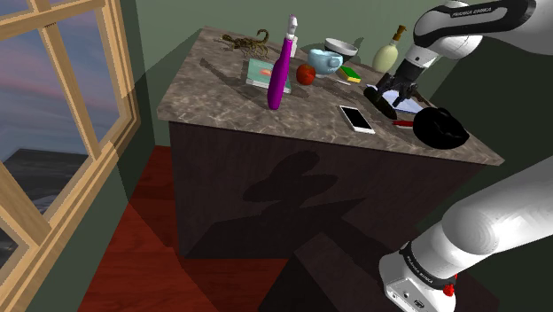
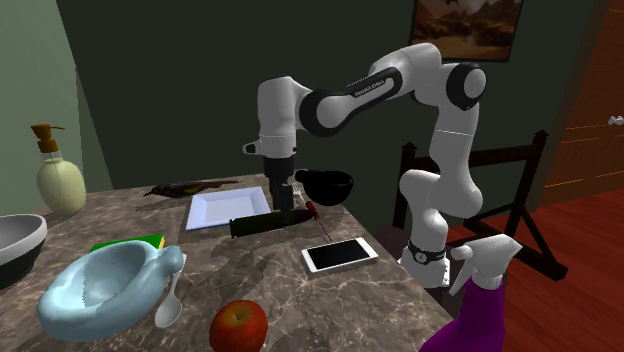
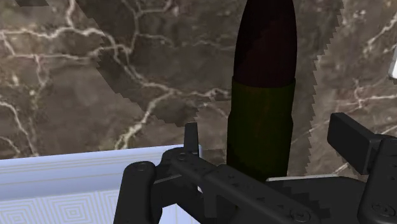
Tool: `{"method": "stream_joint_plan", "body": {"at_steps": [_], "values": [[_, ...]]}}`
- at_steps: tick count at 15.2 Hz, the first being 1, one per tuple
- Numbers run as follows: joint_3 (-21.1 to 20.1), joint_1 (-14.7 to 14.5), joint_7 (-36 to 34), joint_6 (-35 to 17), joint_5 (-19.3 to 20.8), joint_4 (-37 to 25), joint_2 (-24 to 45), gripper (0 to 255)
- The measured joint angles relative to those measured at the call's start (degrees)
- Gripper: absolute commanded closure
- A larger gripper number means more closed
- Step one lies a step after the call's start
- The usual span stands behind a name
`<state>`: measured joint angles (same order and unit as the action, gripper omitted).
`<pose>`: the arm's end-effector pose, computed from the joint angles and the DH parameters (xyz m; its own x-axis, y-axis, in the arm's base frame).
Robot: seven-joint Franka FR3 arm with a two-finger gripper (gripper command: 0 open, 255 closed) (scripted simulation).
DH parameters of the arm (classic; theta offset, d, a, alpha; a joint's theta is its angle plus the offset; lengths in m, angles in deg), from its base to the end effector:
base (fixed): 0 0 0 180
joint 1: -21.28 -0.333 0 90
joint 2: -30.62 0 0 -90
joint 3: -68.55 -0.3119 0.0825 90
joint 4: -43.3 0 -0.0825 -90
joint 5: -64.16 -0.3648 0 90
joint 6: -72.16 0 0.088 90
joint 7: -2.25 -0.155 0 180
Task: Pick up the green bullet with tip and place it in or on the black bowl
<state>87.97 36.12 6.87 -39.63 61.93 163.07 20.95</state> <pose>0.4079 -0.2778 0.4496 0.8632 -0.5042 0.0263 -0.5003 -0.8611 -0.0903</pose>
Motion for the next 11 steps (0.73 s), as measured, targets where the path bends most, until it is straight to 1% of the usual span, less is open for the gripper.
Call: {"method": "stream_joint_plan", "body": {"at_steps": [6, 7, 11], "values": [[0.0, 0.0, 0.0, -0.5, 0.0, 0.4, 0.1, 0], [0.0, 0.0, 0.0, -0.5, 0.0, 0.4, 0.1, 255], [0.0, 0.0, 0.0, -0.5, 0.0, 0.4, 0.1, 255]]}}
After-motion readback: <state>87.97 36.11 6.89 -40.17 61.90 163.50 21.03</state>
